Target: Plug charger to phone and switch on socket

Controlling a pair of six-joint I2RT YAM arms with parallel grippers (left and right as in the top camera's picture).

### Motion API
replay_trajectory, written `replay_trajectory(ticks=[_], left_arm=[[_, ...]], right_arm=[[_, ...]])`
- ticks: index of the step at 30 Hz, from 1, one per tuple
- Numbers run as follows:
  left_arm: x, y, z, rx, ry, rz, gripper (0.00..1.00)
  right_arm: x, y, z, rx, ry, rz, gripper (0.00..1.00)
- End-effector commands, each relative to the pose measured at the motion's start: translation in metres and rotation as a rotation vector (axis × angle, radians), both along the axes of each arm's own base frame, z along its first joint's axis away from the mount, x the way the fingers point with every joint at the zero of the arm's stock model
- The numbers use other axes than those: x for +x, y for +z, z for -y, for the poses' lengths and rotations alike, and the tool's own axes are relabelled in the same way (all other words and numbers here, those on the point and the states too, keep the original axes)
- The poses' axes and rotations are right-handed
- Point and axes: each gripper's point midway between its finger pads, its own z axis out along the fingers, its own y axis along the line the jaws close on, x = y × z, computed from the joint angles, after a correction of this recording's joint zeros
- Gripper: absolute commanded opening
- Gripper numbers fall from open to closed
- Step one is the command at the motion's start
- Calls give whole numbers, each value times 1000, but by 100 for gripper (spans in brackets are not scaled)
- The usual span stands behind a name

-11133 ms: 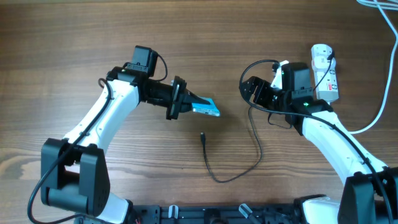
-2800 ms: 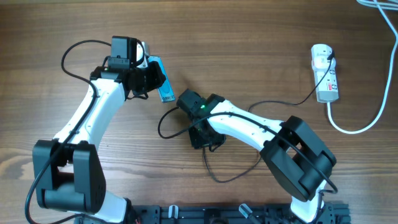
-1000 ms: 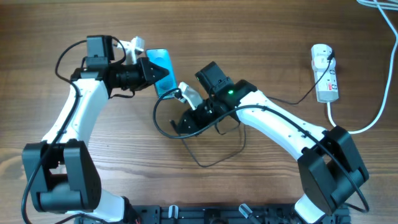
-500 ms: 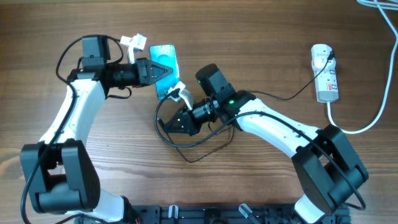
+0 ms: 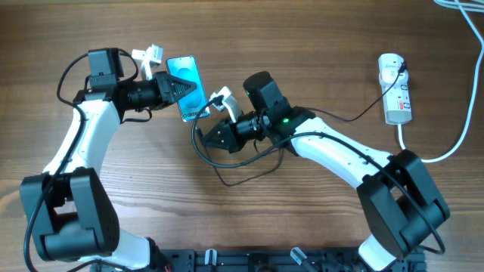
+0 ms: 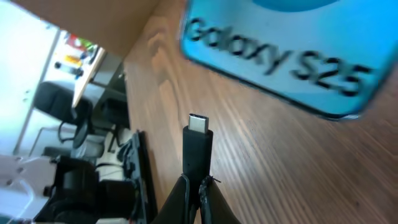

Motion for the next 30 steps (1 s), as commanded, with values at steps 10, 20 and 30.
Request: replay_trajectory(ticks=[10, 20, 30], left_arm=[[-4, 14, 4, -40, -17, 22, 4], [-8, 22, 9, -82, -55, 39, 4], [-6, 18, 7, -56, -41, 40, 4]], right_arm=[[15, -6, 3, -47, -96, 15, 4], [15, -6, 2, -48, -100, 7, 4], [16, -3, 0, -30, -102, 5, 4]])
